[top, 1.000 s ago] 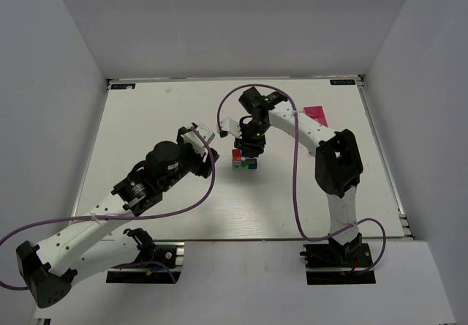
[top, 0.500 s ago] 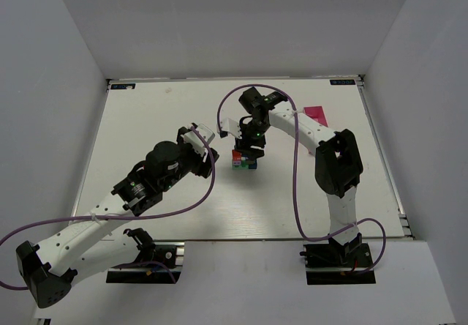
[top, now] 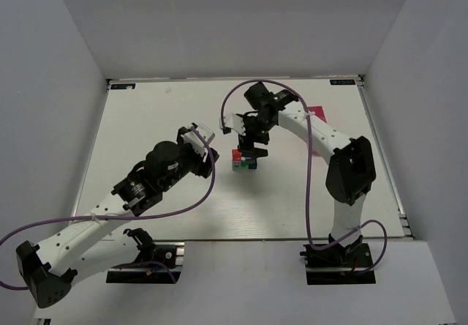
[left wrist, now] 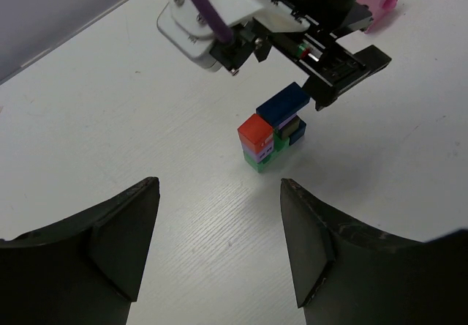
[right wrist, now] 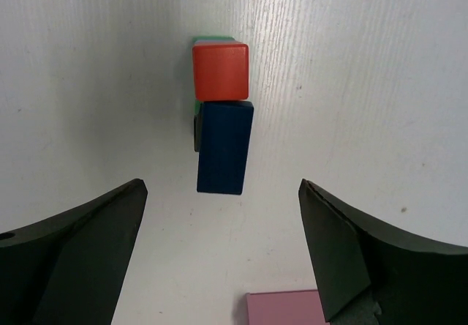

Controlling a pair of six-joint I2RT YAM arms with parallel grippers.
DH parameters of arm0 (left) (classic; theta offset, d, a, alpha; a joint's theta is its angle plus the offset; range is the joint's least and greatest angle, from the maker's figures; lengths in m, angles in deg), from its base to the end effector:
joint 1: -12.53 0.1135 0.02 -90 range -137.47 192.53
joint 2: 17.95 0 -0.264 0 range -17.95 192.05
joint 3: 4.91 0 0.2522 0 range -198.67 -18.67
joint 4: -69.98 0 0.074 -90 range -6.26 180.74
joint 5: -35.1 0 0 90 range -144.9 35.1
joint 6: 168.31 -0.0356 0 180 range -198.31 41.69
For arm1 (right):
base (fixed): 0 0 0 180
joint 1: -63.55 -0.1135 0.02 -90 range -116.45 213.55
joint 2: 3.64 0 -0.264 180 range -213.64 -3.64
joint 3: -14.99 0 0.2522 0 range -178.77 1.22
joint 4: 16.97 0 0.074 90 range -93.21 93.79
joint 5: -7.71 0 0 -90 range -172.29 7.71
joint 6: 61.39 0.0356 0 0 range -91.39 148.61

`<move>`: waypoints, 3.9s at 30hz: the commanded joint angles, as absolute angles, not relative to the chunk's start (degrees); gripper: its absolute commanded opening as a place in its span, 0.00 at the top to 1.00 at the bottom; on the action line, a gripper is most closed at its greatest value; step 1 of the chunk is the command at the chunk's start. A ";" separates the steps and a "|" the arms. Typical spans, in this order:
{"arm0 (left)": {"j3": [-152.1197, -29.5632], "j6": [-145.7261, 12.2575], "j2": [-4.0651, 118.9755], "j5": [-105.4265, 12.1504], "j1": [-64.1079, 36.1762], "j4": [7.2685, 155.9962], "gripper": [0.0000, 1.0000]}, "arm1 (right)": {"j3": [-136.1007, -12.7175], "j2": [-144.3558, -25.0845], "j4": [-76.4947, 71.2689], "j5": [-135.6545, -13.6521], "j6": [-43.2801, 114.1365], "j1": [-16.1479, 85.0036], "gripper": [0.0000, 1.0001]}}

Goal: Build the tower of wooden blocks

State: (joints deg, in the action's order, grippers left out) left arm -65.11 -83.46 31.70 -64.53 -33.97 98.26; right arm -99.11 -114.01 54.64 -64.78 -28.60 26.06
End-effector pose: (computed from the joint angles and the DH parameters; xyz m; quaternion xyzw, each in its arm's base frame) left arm 0.1426 -0.1416 0.3276 0.3060 0.7460 -0.1440 0.5737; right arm 0.3142 0.2545 0.2774 -0.7332 0.6357 0.1147 0.2124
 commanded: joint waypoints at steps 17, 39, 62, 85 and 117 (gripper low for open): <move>-64.46 -83.68 30.56 -65.18 -33.78 97.01 0.23 | -87.02 -105.24 44.25 -69.38 -22.37 29.27 0.22; -64.46 -83.68 30.56 -64.66 -33.78 97.01 0.23 | -89.48 -112.54 42.05 -70.70 -12.96 31.74 0.80; -64.46 -83.68 30.56 -64.66 -33.78 97.01 0.23 | -91.32 -113.94 44.08 -65.51 -11.90 32.27 0.79; -64.46 -83.68 30.56 -64.66 -33.78 97.01 0.23 | -91.41 -113.15 43.64 -67.08 -11.11 32.44 0.75; -59.99 -87.02 26.88 -68.26 -33.78 97.00 0.00 | -59.44 -70.81 16.75 -75.98 12.61 36.75 0.10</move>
